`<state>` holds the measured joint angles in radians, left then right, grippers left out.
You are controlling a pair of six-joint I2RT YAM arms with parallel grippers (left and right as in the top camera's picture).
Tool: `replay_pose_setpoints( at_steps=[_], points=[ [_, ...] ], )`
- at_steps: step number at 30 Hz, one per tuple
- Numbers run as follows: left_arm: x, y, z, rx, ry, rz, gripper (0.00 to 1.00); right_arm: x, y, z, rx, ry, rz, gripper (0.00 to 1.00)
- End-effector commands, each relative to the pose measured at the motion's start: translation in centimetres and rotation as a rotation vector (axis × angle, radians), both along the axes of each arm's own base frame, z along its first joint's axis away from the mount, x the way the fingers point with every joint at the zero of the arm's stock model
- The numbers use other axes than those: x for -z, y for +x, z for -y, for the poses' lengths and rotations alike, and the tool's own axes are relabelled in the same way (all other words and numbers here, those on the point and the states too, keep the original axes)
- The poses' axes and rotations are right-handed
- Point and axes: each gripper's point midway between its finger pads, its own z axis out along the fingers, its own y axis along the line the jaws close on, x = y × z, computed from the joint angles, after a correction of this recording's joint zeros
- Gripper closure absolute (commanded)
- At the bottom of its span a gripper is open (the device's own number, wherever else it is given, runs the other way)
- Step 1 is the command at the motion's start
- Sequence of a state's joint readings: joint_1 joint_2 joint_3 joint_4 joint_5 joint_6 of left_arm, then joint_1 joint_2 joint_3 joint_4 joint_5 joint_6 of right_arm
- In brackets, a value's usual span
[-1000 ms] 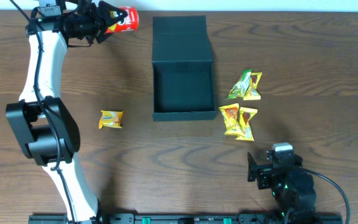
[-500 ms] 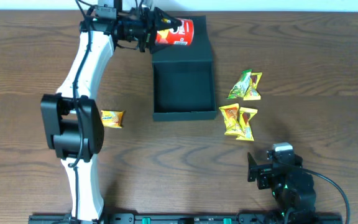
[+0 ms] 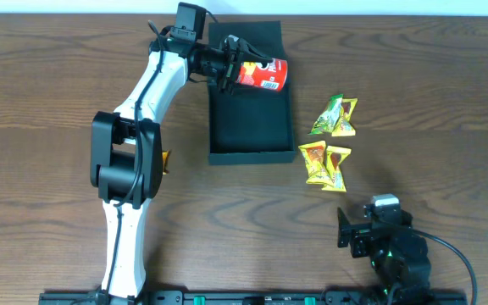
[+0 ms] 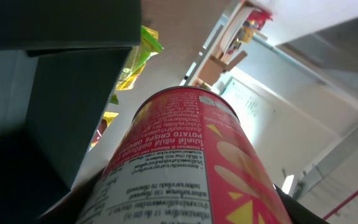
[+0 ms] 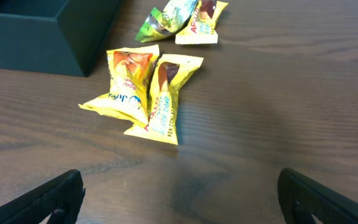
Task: Pack container
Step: 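Lower the red can into the black box and open the left gripper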
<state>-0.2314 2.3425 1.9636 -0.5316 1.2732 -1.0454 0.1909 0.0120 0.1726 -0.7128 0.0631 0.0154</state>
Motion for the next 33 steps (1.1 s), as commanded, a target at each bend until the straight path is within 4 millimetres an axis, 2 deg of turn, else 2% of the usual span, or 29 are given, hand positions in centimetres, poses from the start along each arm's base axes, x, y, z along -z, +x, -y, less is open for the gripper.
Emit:
replay_pose_setpoints(
  at_steps=[1,5,12,23,28,33],
  points=[
    [0.2,0.1,-0.1,-0.034,0.033,-0.054,0.5,0.5,0.0,0.2,0.016,0.006,-0.009,0.01],
    [1.0,0.1,1.0,-0.072,0.089,-0.1,0.51,0.5,0.0,0.2,0.016,0.006,-0.009,0.01],
    [0.9,0.0,3.2,-0.076,0.103,-0.084,0.54,0.5,0.0,0.2,0.016,0.006,-0.009,0.01],
    [0.9,-0.9,3.1,-0.056,0.094,-0.137,0.6,0.5,0.0,0.2,0.016,0.006,-0.009,0.01],
    [0.5,-1.1,3.2,-0.039,0.069,-0.149,0.75,0.5,0.0,0.2,0.016,0.006,-0.009,0.01],
    [-0.9,-1.1,2.5,-0.024,0.035,-0.11,0.75,0.5,0.0,0.2,0.016,0.006,-0.009,0.01]
  ],
)
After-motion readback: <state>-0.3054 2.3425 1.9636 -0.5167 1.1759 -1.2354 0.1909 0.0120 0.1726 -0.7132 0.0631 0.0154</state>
